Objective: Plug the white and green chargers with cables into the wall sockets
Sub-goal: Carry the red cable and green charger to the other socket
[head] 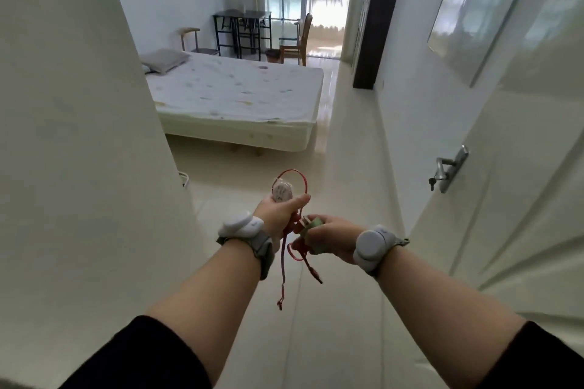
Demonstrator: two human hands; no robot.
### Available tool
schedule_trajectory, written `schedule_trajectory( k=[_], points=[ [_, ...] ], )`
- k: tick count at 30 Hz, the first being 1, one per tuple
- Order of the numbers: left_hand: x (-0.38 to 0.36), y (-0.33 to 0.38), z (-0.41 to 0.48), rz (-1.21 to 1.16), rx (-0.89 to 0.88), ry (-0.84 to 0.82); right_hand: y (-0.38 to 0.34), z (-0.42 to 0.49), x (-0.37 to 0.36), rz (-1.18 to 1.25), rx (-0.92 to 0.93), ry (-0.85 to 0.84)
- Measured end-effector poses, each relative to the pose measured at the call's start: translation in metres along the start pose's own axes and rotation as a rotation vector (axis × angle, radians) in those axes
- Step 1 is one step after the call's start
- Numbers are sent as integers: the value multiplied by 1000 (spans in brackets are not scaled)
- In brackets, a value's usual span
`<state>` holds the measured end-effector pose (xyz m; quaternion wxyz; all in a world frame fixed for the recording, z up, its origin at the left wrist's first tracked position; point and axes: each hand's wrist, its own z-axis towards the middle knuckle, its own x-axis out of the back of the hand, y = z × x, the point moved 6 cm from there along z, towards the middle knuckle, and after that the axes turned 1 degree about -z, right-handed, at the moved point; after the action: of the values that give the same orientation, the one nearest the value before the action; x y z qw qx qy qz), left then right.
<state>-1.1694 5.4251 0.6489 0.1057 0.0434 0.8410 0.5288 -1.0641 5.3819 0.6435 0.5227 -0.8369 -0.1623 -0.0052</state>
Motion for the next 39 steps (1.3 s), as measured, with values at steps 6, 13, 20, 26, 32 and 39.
schedule_trajectory(
  k=[6,13,20,26,32,39],
  points=[
    [-21,63,132,-10,-2,-44,-33,96,70,-95,-69,88],
    [-99,123,248,10,-13,-106,-32,169,187,-80,-125,202],
    [-174,198,392,-64,-57,25,-28,263,346,-91,-169,246],
    [-220,243,470,-56,-86,16,-46,327,438,-206,-189,265],
    [-254,275,583,-41,-102,31,-74,421,529,-169,-147,342],
    [-303,300,724,334,-117,-181,-148,518,620,195,76,582]
  ],
)
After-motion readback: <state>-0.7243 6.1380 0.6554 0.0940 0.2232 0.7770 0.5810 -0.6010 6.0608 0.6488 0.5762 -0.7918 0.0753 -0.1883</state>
